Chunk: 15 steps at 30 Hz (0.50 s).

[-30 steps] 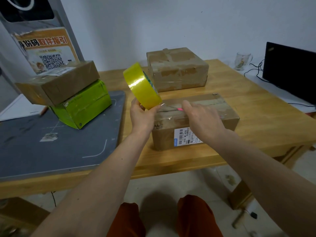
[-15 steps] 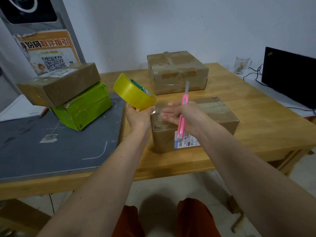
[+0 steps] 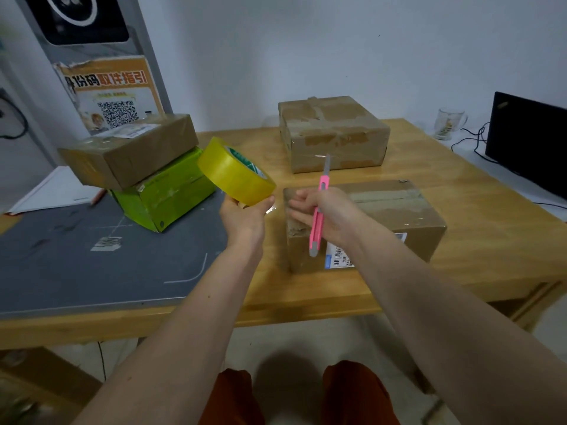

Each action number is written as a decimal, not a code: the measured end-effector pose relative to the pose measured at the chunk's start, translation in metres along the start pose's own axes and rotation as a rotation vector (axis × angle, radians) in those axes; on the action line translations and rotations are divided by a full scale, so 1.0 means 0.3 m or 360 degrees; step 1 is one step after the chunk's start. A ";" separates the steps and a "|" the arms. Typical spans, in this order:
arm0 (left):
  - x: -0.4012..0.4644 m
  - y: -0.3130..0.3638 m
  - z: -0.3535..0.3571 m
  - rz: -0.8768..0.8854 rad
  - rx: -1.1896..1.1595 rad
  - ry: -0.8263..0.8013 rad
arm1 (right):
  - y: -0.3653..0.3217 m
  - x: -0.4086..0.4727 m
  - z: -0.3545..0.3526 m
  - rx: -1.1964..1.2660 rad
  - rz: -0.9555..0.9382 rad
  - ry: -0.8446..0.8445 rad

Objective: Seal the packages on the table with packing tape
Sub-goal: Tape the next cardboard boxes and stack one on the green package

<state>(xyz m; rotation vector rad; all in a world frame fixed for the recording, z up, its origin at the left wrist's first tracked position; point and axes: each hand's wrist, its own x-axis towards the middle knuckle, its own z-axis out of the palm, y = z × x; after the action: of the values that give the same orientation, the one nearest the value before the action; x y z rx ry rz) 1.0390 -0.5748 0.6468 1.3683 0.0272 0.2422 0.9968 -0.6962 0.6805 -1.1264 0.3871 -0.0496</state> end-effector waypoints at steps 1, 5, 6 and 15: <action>-0.004 0.002 -0.005 -0.0001 0.0017 -0.0007 | -0.003 0.003 0.012 -0.0247 -0.0079 0.0126; -0.009 0.011 -0.046 0.0066 0.0105 -0.0059 | 0.027 -0.003 0.060 -0.0486 -0.0305 0.0204; -0.006 0.013 -0.063 0.0096 0.0145 -0.0085 | 0.040 -0.008 0.077 -0.0556 -0.0328 0.0160; 0.056 0.011 -0.335 0.0247 0.0534 -0.0171 | 0.223 0.022 0.280 -0.0785 -0.0089 0.0054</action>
<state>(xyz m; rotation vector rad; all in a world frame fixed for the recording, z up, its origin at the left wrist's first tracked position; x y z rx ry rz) 1.0388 -0.4742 0.6316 1.7189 -0.1337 0.3036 1.0200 -0.5954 0.6504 -1.6249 0.4093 -0.0226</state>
